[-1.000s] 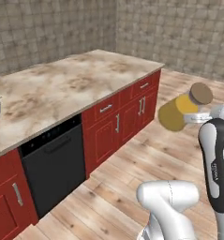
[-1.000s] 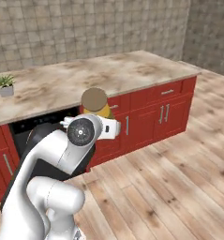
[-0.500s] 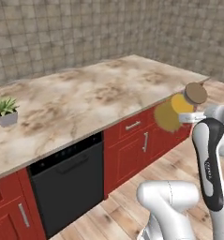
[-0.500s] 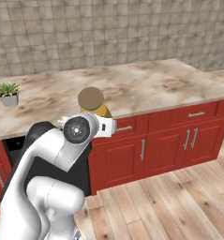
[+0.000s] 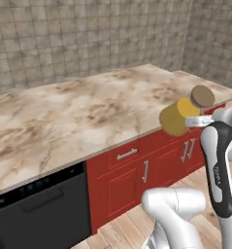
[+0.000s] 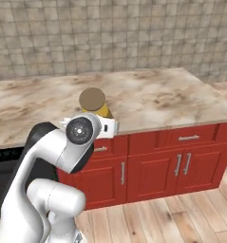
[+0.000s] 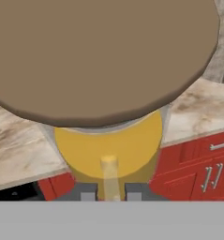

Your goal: Place the pitcher and cup on the dining counter for serving.

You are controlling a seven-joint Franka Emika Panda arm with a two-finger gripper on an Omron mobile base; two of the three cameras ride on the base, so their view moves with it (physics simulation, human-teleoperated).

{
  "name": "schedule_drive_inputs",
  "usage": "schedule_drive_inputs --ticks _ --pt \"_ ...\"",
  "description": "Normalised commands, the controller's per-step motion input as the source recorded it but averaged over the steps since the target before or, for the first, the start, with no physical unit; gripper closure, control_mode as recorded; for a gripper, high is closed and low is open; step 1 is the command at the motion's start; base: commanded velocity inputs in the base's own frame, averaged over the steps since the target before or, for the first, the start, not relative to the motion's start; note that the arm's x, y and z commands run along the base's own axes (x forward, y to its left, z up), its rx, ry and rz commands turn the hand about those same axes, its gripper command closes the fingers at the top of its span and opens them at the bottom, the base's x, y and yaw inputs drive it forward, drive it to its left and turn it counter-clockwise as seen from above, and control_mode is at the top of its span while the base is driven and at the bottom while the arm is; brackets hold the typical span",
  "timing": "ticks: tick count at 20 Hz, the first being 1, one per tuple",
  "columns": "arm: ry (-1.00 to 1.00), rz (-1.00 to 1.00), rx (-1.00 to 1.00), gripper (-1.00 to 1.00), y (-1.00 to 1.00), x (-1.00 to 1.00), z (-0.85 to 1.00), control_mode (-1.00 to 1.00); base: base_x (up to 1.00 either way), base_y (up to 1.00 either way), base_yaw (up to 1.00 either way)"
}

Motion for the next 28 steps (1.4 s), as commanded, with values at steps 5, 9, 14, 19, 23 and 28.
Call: schedule_drive_inputs --ticks 5,9,14,19,23,28 --pt "0.00 0.00 0.00 1.00 0.00 0.00 0.00 1.00 1.00 -1.00 0.21" --pt "0.00 0.00 0.00 1.00 0.00 0.00 0.00 1.00 0.92 -1.00 0.17" --pt "0.00 0.00 0.00 1.00 0.00 0.00 0.00 1.00 0.81 -1.00 0.16" --pt "0.00 0.00 0.00 1.00 0.00 0.00 0.00 1.00 0.71 -1.00 0.25" --pt "0.13 0.29 0.01 1.00 -0.48 0.64 -0.07 -1.00 0.21 -0.24 0.10" --pt "0.37 0.46 0.00 1.00 -0.03 0.96 -0.14 -1.00 0.00 0.00 0.00"
